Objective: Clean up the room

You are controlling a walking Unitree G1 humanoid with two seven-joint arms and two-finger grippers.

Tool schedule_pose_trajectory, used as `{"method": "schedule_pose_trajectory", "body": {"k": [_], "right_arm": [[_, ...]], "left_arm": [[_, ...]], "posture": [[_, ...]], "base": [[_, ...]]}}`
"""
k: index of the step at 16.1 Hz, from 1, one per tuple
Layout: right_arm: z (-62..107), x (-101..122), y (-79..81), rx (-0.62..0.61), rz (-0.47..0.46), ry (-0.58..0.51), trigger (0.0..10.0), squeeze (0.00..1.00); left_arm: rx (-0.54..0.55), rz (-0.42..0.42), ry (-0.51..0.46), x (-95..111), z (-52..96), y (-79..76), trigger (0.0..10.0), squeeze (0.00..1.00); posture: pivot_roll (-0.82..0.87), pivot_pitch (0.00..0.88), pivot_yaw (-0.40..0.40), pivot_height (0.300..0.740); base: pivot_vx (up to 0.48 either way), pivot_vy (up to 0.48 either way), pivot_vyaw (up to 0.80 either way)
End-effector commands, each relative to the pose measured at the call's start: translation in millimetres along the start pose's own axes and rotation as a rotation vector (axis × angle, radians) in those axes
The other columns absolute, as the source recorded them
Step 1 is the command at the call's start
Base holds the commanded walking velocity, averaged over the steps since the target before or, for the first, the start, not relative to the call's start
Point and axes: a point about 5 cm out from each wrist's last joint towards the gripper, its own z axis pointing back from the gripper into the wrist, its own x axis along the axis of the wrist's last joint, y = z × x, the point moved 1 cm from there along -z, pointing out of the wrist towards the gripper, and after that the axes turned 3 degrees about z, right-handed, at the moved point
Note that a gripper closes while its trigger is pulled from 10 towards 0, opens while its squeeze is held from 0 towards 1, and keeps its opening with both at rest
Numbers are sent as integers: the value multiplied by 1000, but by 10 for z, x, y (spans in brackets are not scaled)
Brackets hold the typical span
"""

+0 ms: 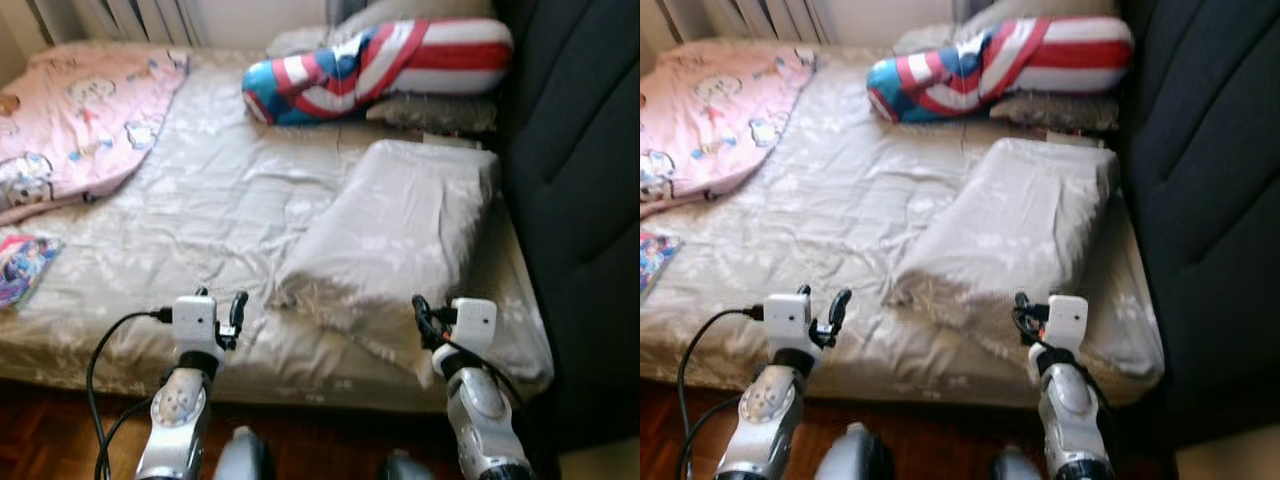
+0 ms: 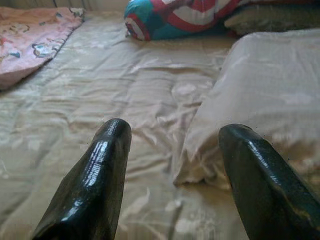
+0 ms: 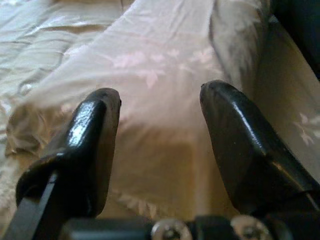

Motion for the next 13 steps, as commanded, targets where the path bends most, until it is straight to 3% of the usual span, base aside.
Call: {"method": "schedule_pose_trajectory", "body": {"k": [1,13], "right_arm": [[28,-49,-24,-11,-4,17,10000,0],[29,-44,11,0,-24,7,10000,0]], "left_arm": [[2,-2,18,-31,29,12,10000,0],[-2,2,30,-38,22,-10,10000,0]], "posture": [[-2,150,-24,636],[0,150,-21,636]], "base": [[0,0,0],[0,0,0]]}}
